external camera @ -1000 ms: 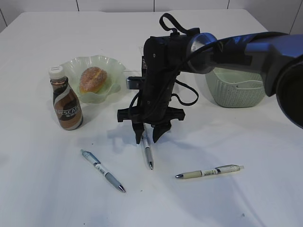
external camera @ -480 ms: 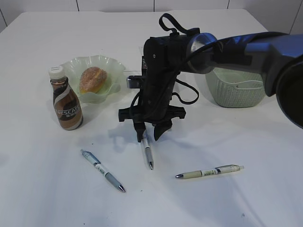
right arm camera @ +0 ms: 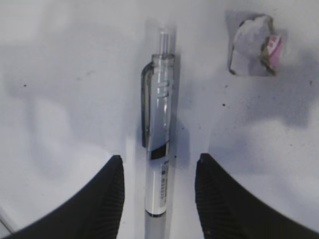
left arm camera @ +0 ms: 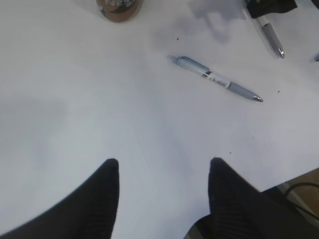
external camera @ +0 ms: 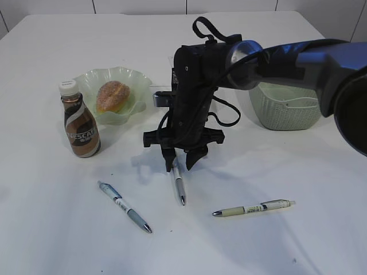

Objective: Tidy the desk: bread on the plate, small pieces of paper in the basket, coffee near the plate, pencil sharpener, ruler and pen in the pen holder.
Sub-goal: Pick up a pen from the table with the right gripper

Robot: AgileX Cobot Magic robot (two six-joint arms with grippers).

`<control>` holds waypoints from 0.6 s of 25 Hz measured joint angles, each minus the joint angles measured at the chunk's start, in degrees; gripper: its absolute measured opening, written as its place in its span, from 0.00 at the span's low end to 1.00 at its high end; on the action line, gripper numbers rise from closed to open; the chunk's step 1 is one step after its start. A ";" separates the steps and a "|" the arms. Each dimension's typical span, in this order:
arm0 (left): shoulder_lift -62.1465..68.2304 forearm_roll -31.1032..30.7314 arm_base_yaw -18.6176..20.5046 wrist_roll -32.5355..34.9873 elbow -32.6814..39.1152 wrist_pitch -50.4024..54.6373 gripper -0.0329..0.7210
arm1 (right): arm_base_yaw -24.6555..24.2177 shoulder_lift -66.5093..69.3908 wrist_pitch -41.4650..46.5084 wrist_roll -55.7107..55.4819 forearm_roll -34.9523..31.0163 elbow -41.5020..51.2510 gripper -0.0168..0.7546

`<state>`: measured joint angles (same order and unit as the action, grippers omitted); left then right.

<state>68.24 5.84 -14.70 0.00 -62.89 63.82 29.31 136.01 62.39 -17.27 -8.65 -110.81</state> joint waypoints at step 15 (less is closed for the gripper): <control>0.00 0.00 0.00 0.00 0.00 0.00 0.58 | 0.00 1.25 1.08 0.00 0.15 -0.10 0.51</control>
<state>68.24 5.84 -14.70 0.00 -62.89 63.82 29.31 137.26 63.47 -17.27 -8.49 -110.91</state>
